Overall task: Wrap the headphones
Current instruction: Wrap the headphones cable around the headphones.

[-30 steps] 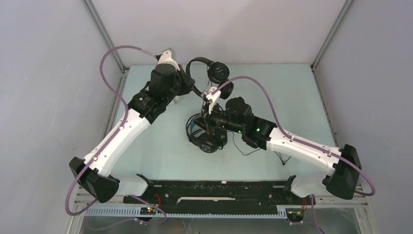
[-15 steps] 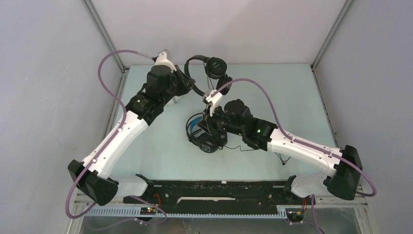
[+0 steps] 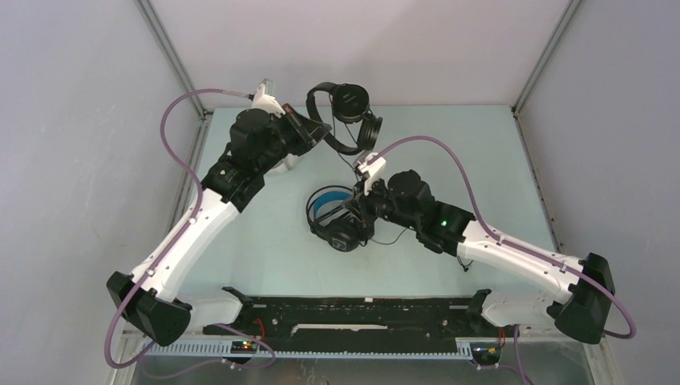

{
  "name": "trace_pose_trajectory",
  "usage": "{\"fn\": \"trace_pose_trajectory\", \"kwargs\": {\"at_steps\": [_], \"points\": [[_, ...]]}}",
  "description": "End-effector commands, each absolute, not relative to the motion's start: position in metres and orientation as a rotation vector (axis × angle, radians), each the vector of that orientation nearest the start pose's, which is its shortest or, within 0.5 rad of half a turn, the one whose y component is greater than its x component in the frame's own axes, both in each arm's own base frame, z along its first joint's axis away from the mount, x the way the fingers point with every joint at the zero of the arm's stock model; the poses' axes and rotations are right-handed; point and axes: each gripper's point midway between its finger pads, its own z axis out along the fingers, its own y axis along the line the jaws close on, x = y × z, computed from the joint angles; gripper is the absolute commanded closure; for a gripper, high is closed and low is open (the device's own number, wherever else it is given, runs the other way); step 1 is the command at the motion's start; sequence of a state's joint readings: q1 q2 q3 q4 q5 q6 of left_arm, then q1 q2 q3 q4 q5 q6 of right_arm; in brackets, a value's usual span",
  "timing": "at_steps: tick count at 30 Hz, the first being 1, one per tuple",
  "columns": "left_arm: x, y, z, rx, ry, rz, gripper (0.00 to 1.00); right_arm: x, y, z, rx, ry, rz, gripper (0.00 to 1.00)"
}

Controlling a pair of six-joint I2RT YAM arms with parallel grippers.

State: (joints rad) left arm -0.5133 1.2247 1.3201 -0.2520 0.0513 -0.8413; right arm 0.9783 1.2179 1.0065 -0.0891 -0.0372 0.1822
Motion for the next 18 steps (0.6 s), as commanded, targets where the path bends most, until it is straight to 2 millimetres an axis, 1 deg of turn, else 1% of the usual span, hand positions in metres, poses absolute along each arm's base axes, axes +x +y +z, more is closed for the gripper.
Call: {"fn": "trace_pose_trajectory", "kwargs": {"at_steps": [1,8,9,12,15,18], "points": [[0.323,-0.246,0.412,-0.249,1.724,-1.216,1.00,0.224,0.332,0.279,-0.721,1.712,0.820,0.99],[0.318,-0.256,0.413,-0.184,1.723,-1.272,1.00,0.236,0.312,0.299,-0.650,1.667,0.841,1.00],[0.318,-0.257,0.411,-0.177,1.727,-1.275,1.00,0.239,0.311,0.310,-0.633,1.632,0.853,1.00],[0.317,-0.263,0.409,-0.147,1.735,-1.303,1.00,0.243,0.306,0.322,-0.604,1.597,0.873,1.00],[0.320,-0.263,0.406,-0.149,1.748,-1.284,1.00,0.245,0.304,0.328,-0.585,1.587,0.898,1.00],[0.322,-0.262,0.405,-0.153,1.746,-1.275,1.00,0.245,0.307,0.326,-0.590,1.591,0.907,1.00]]}}
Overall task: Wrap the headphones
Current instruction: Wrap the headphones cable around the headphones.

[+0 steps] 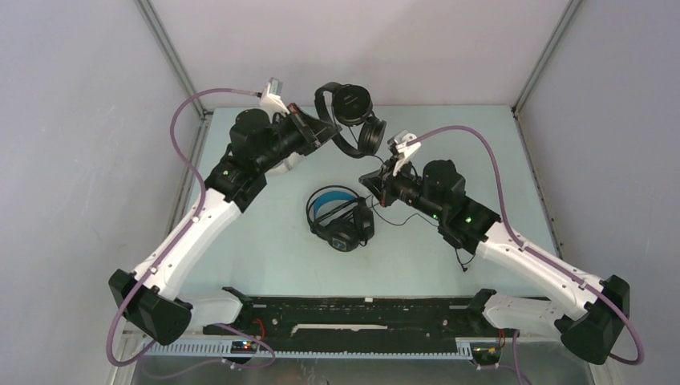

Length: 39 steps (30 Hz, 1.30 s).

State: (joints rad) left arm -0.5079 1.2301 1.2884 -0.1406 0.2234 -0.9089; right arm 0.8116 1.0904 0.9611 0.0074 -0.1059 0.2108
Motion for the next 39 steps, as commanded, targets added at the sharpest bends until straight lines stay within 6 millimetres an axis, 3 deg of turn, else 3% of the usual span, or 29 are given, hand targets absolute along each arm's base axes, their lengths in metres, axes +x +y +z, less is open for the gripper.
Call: {"fn": "trace_pose_trajectory", "kwargs": {"at_steps": [1,12,16,22,31,36,39], "points": [[0.322,-0.262,0.407,-0.151,1.741,-1.278,1.00,0.245,0.308,0.325,-0.592,1.595,0.910,1.00],[0.337,-0.252,0.395,-0.183,1.766,-1.148,1.00,0.249,0.318,0.303,-0.629,1.685,0.901,1.00],[0.335,-0.252,0.400,-0.187,1.761,-1.175,1.00,0.253,0.311,0.279,-0.615,1.785,0.838,1.00],[0.332,-0.249,0.410,-0.230,1.717,-1.323,1.00,0.262,0.291,0.263,-0.550,1.862,0.772,1.00],[0.328,-0.251,0.412,-0.212,1.694,-1.358,1.00,0.256,0.299,0.290,-0.578,1.749,0.869,1.00],[0.335,-0.240,0.398,-0.213,1.741,-1.165,1.00,0.252,0.309,0.319,-0.573,1.651,0.928,1.00],[0.341,-0.236,0.388,-0.211,1.770,-1.060,1.00,0.249,0.319,0.320,-0.602,1.653,0.934,1.00]]}}
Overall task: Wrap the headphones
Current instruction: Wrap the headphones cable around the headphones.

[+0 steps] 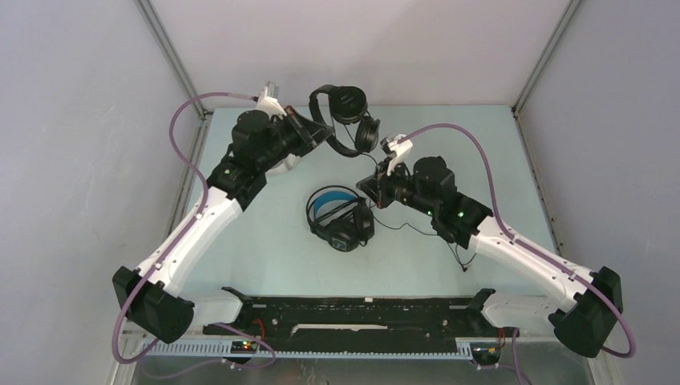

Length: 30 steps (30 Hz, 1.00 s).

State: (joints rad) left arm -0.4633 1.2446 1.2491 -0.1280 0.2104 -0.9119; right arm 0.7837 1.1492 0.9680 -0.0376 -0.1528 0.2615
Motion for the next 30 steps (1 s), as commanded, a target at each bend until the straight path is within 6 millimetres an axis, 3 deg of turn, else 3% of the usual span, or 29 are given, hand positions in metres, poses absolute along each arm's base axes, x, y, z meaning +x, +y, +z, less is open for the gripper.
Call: {"fn": "trace_pose_trajectory", "kwargs": {"at_steps": [1,6,11,17,23,30], "points": [[0.342,-0.236,0.387,-0.206,1.774,-1.048,1.00,0.250,0.321,0.317,-0.598,1.665,0.926,1.00],[0.340,-0.240,0.392,-0.205,1.755,-1.084,1.00,0.253,0.322,0.292,-0.579,1.766,0.882,1.00],[0.332,-0.249,0.405,-0.190,1.737,-1.193,1.00,0.257,0.316,0.281,-0.555,1.812,0.837,1.00],[0.330,-0.230,0.411,-0.224,1.723,-1.196,1.00,0.264,0.290,0.275,-0.494,1.805,0.831,1.00],[0.330,-0.218,0.415,-0.221,1.719,-1.163,1.00,0.260,0.283,0.268,-0.552,1.766,0.852,1.00],[0.324,-0.219,0.421,-0.164,1.742,-1.158,1.00,0.257,0.287,0.253,-0.634,1.722,0.866,0.98]]}}
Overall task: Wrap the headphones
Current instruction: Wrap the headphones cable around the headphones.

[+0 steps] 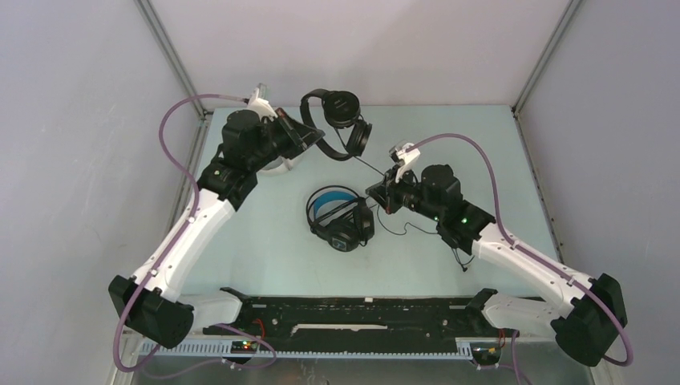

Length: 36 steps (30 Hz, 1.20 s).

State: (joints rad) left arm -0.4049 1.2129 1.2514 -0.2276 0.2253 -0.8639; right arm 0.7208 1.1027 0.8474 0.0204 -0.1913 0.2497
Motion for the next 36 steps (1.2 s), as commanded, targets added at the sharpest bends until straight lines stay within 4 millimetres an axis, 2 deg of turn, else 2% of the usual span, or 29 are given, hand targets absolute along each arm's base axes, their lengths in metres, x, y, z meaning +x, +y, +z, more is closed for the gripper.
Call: {"fn": "trace_pose_trajectory", "kwargs": {"at_steps": [1,9,17,23,26,30,34,36], "points": [[0.323,-0.220,0.420,-0.156,1.754,-1.154,1.00,0.257,0.287,0.251,-0.640,1.713,0.866,0.96],[0.318,-0.219,0.422,-0.132,1.776,-1.146,1.00,0.247,0.295,0.218,-0.715,1.699,0.940,0.84],[0.317,-0.219,0.425,-0.128,1.781,-1.141,1.00,0.245,0.291,0.170,-0.729,1.743,0.917,0.82],[0.318,-0.219,0.424,-0.125,1.790,-1.138,1.00,0.241,0.289,0.152,-0.799,1.696,0.900,0.64],[0.319,-0.220,0.425,-0.121,1.790,-1.137,1.00,0.244,0.290,0.159,-0.845,1.623,0.868,0.57],[0.318,-0.221,0.430,-0.114,1.785,-1.146,1.00,0.245,0.295,0.189,-0.897,1.452,0.853,0.48],[0.318,-0.222,0.435,-0.113,1.776,-1.160,1.00,0.250,0.309,0.207,-0.970,1.331,0.856,0.39],[0.317,-0.223,0.437,-0.112,1.774,-1.166,1.00,0.257,0.314,0.215,-0.969,1.304,0.844,0.38]]}}
